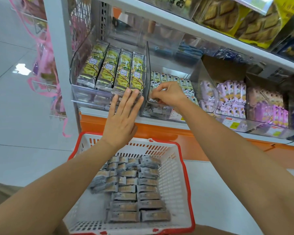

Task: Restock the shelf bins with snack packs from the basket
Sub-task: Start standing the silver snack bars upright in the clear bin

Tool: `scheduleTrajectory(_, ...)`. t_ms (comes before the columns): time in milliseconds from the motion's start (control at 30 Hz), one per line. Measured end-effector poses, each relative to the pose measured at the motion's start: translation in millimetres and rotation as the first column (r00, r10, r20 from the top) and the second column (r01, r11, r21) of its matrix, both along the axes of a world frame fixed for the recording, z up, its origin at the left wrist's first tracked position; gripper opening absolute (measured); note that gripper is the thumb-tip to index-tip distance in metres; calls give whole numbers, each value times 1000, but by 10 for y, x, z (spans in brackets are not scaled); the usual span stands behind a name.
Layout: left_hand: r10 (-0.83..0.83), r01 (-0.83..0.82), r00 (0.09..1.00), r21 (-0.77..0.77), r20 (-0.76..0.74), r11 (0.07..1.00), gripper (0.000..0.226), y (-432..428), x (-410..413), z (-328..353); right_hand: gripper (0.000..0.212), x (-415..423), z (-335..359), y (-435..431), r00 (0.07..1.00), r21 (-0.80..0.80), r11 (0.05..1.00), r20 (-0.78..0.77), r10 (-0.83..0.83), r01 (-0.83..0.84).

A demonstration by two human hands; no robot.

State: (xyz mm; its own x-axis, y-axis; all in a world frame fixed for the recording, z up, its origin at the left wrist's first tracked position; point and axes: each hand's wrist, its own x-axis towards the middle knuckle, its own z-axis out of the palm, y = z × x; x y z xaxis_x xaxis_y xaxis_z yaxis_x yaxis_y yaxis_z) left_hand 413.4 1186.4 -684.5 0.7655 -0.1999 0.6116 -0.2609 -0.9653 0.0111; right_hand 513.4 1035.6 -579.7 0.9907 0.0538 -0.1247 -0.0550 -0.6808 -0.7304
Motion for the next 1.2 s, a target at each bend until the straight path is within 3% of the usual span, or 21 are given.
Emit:
scheduleTrajectory(167,5,-5,1000,16,-12,1000,81,19,0,-3,16,15,-11,-13,997,-140,988,-30,66,-70)
scheduleTrajectory(433,25,-21,998,65,-52,998,79,28,-15,2,4,53,-70,-13,992,-103,992,-112,61,-72)
scheduleTrajectory(667,12,-7,997,67,-72,998,82,-1,-69,42,17,-180,-50,-123,977,74,994,204,59,-76)
scheduleTrajectory(767,-22,27,997,59,-72,998,73,-90,-129,-7,21,-471,-34,-192,921,190,972,385,59,-142)
scheduleTrajectory(867,-75,79,992,37,-105,996,63,-199,-192,-98,18,-774,-127,-309,893,225,955,444,77,-194)
scheduleTrajectory(1033,-125,158,948,91,-292,983,58,-290,-242,-319,14,-1138,-756,-566,934,195,967,344,91,-166)
scheduleTrajectory(1200,-89,196,847,152,-524,969,69,-298,-224,-649,19,-1233,-1569,-808,985,24,992,119,121,-124)
